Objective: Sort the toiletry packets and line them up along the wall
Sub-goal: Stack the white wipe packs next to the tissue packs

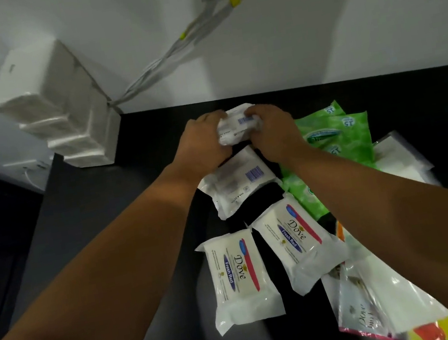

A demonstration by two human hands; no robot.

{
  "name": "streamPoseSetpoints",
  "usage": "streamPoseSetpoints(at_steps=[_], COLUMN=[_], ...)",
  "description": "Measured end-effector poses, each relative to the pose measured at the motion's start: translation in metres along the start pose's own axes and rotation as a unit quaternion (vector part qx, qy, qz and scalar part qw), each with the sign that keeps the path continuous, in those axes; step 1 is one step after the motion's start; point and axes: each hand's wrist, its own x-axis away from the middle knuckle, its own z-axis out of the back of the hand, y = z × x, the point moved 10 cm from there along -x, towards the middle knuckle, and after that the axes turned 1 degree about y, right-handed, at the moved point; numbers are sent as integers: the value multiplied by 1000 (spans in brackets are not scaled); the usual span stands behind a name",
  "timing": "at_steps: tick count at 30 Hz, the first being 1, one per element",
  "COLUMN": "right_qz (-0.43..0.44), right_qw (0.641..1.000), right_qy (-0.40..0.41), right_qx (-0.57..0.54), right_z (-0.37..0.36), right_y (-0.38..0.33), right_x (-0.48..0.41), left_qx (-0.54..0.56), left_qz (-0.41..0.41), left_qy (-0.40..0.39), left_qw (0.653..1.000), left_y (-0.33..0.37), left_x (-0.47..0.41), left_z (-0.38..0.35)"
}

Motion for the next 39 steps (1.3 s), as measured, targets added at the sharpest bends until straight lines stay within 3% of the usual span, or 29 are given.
streamPoseSetpoints(at_steps=[3, 7, 11, 14, 16, 19, 22, 25, 32, 39], right_qz=[16, 31, 53, 62, 76, 98, 84, 61, 45, 11], right_qw=[997, 989, 988, 989, 988, 984, 986, 989, 989, 988], right_qy=[8, -34, -85, -108, -130, -145, -139, -133, -131, -146], right_qx=[-69, -144, -115, -75, -45, -22, -22, -5, 54, 45], right_z=[2, -10, -44, -70, -90, -115, -129, -139, -151, -163], right_y=[-16, -45, -67, -74, -80, -89, -92, -94, -103, -105], right_x=[-12, -31, -34, -24, -13, -2, 1, 1, -15, -27], left_qx=[90, 221, 376, 409, 364, 207, 77, -27, -37, -28], left_qz=[46, 120, 202, 261, 288, 282, 207, 128, 96, 84], left_qy=[45, 127, 126, 157, 181, 194, 210, 226, 177, 165], left_qw=[994, 960, 895, 860, 867, 916, 953, 965, 979, 982], left_y=[-15, -50, -91, -125, -145, -155, -142, -129, -136, -138], left_x=[9, 27, 47, 64, 74, 81, 83, 86, 72, 67], left_z=[16, 35, 22, 23, 33, 56, 71, 68, 56, 57])
